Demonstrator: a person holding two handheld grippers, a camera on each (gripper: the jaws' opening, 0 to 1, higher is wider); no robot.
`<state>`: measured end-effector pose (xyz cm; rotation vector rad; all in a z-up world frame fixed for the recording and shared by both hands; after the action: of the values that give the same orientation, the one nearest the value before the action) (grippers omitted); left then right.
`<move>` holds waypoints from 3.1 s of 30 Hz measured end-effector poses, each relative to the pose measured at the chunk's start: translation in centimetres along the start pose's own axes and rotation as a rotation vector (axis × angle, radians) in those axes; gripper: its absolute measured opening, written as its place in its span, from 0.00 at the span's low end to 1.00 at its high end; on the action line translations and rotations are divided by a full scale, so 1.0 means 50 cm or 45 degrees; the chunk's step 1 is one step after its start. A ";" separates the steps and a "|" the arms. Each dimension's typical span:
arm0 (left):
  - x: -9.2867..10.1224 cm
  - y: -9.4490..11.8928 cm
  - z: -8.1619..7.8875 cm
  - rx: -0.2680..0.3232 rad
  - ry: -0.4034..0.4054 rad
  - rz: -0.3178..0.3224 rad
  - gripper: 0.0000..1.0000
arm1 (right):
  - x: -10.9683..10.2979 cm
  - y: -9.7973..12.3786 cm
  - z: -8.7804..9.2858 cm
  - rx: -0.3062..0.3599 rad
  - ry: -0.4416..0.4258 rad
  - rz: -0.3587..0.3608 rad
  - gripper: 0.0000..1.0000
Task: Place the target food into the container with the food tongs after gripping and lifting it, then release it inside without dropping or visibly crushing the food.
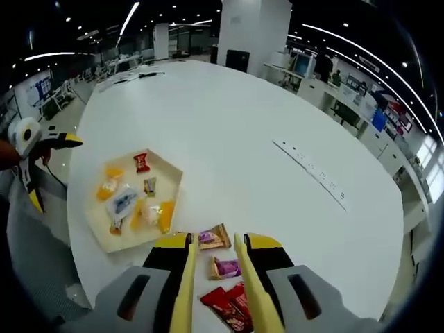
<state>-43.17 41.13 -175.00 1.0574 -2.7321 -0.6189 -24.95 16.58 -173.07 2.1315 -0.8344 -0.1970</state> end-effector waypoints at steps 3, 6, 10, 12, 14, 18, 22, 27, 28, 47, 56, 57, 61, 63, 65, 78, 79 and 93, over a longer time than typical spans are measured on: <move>-0.002 0.001 0.000 0.000 0.001 -0.006 1.00 | -0.007 -0.018 -0.004 -0.004 -0.007 0.004 0.29; -0.002 0.000 0.002 -0.006 -0.002 -0.006 1.00 | -0.015 -0.049 0.001 -0.022 -0.049 0.005 0.29; -0.007 0.000 0.003 -0.002 0.002 -0.015 1.00 | -0.020 -0.082 0.016 -0.055 -0.145 0.033 0.29; -0.007 0.000 0.003 -0.005 0.007 -0.016 1.00 | -0.026 -0.096 0.022 -0.077 -0.141 0.044 0.29; -0.005 -0.001 0.003 -0.004 0.006 -0.006 1.00 | -0.027 -0.103 0.030 -0.099 -0.126 0.087 0.29; -0.005 -0.002 0.005 -0.009 0.008 -0.004 1.00 | -0.035 -0.110 0.045 -0.146 -0.067 0.104 0.30; -0.005 -0.003 0.007 -0.012 0.010 -0.003 1.00 | -0.046 -0.103 0.059 -0.178 0.007 0.047 0.30; -0.006 -0.003 0.007 -0.011 0.014 -0.006 1.00 | -0.041 -0.091 0.078 -0.211 0.043 0.024 0.30; -0.006 -0.003 0.007 -0.010 0.014 -0.006 1.00 | -0.040 -0.090 0.078 -0.207 0.039 0.020 0.30; -0.006 -0.004 0.013 -0.037 0.009 -0.011 1.00 | -0.015 -0.118 0.069 -0.162 -0.347 -0.012 0.30; -0.005 -0.004 0.013 -0.041 0.011 -0.011 1.00 | -0.018 -0.133 0.068 -0.180 -0.384 -0.011 0.30; -0.006 -0.004 0.013 -0.041 0.010 -0.011 1.00 | -0.019 -0.138 0.071 -0.183 -0.392 -0.011 0.30; -0.005 -0.005 0.014 -0.045 0.011 -0.010 0.99 | -0.026 -0.138 0.084 -0.239 -0.231 0.014 0.27; -0.006 -0.005 0.014 -0.047 0.015 -0.011 0.99 | -0.026 -0.139 0.082 -0.238 -0.163 0.015 0.24; -0.006 -0.005 0.015 -0.046 0.012 -0.010 0.99 | -0.023 -0.142 0.083 -0.232 -0.162 0.010 0.23; -0.026 0.004 0.005 0.015 0.064 -0.054 0.99 | -0.019 -0.120 0.067 -0.205 -0.162 -0.035 0.23; -0.025 0.003 0.005 0.011 0.066 -0.054 1.00 | -0.018 -0.115 0.062 -0.205 -0.151 -0.039 0.23; -0.011 -0.001 0.004 0.009 0.052 -0.012 1.00 | 0.013 -0.056 0.002 -0.186 -0.056 -0.066 0.23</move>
<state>-42.78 41.53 -175.18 1.0730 -2.6978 -0.5823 -23.12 17.34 -175.12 2.0191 -0.7668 -0.3230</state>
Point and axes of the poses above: the point that each gripper's makers call its tool centre point, and the gripper's own axes: y roughly backward along the fingers, x roughly to its right, z roughly out of its underside, the point moved 3 cm from there along y, roughly backward along the fingers, and after that the axes turned 2 degrees about z, right-handed, at the moved point
